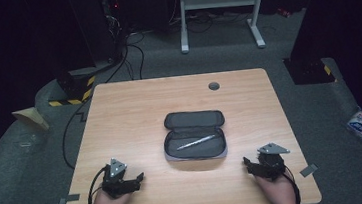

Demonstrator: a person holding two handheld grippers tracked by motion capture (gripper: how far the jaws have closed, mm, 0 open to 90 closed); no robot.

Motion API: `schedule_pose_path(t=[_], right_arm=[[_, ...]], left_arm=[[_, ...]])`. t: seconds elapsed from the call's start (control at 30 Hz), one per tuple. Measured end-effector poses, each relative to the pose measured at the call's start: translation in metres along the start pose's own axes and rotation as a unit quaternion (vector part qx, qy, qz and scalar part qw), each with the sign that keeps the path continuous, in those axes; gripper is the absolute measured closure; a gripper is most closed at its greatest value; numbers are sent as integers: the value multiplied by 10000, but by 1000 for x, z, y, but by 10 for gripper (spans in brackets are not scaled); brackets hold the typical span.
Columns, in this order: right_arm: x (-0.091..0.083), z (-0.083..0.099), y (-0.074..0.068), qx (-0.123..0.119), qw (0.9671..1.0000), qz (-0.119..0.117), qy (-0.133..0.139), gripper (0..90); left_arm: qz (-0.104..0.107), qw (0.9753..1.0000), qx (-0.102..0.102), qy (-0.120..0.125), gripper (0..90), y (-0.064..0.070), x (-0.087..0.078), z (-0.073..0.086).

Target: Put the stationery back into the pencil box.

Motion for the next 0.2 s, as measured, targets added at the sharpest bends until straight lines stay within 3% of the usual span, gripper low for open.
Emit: schedule_pose_path(t=[0.2], right_arm=[[0,0,0,6,10000,-2,0,282]], left_arm=[[-8,10000,-30,0,152,0,0,0]])
Point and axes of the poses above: each handheld gripper's, and its own axes: x roughly forward along the jaws, z roughly out of its underside, y roughly to its right, the point moved 8 cm from there along x, roughly forward along the jaws, and after that the axes turned 10 degrees about -z, right-handed, at the moved point
